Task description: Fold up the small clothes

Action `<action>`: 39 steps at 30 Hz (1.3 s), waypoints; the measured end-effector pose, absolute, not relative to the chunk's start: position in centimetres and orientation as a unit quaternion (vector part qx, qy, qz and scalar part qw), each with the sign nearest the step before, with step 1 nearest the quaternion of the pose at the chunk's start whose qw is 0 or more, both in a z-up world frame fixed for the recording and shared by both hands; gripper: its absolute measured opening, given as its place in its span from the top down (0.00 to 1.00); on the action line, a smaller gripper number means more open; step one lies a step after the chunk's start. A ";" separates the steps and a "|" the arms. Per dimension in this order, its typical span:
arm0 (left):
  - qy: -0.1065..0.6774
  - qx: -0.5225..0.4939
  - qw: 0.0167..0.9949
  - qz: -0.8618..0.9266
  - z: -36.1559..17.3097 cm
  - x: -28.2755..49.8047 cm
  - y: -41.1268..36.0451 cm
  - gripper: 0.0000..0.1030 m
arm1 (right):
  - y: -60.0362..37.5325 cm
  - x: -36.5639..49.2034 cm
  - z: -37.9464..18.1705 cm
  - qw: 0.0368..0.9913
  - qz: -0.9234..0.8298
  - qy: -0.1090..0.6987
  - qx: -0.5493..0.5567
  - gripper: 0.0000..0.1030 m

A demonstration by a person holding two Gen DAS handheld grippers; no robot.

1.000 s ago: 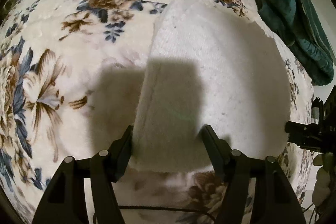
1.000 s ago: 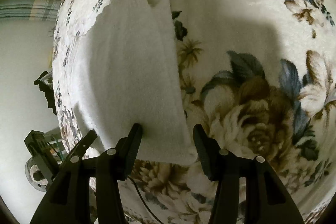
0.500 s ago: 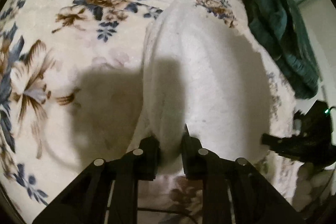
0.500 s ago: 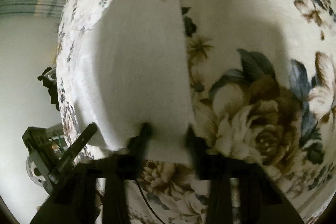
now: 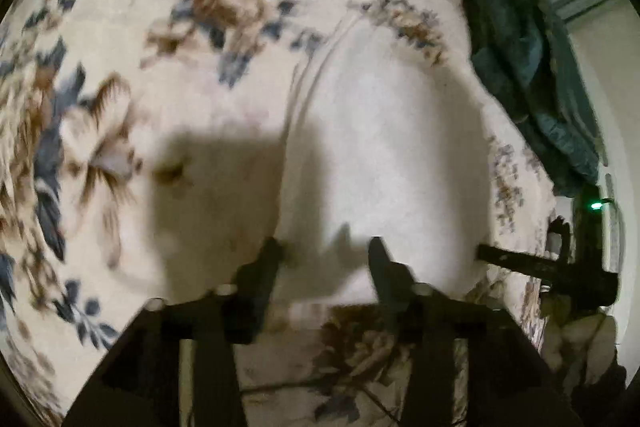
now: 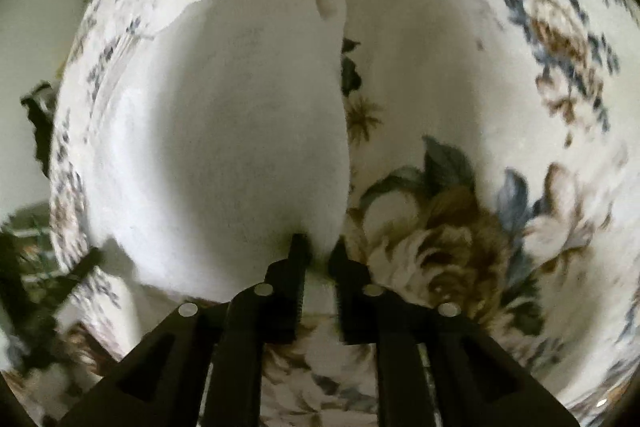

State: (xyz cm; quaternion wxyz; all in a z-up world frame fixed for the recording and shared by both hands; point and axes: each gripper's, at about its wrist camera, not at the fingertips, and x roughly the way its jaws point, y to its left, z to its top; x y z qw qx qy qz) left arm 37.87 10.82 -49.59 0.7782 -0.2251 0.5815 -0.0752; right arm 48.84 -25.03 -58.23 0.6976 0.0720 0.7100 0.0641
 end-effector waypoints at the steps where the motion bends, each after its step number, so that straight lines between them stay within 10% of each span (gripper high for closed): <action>1: 0.576 -0.219 0.784 -0.074 -49.0 38.2 10.9 0.52 | -24.9 49.0 -57.9 0.702 0.061 0.707 0.059 0.66; 8: 0.560 -0.185 0.801 -0.102 -48.4 45.4 9.9 0.52 | -26.1 52.8 -55.7 0.729 0.038 0.682 0.046 0.45; 28: 0.554 -0.086 0.822 -0.096 -50.6 54.7 8.1 0.57 | -22.4 65.1 -58.0 0.741 0.096 0.664 0.027 0.44; 29: 0.558 -0.087 0.819 -0.097 -51.0 54.7 8.0 0.57 | -22.1 65.1 -58.3 0.737 0.099 0.668 0.022 0.50; 30: 0.561 -0.086 0.817 -0.098 -51.2 54.9 7.9 0.57 | -21.8 65.1 -58.3 0.739 0.103 0.665 0.017 0.87; 31: 0.563 -0.085 0.816 -0.100 -51.5 55.0 7.7 0.57 | -21.8 65.0 -58.0 0.746 0.101 0.657 0.016 0.94; 36: 0.563 -0.073 0.814 -0.125 -52.2 55.6 6.5 0.63 | -22.4 64.5 -55.1 0.783 0.076 0.617 0.020 0.96; 37: 0.564 -0.069 0.813 -0.128 -52.5 55.7 6.4 0.96 | -22.7 64.4 -54.3 0.790 0.074 0.608 0.026 0.96; 39: 0.570 -0.080 0.807 -0.132 -52.9 55.8 6.6 1.00 | -22.9 64.6 -53.1 0.799 0.069 0.598 0.021 0.96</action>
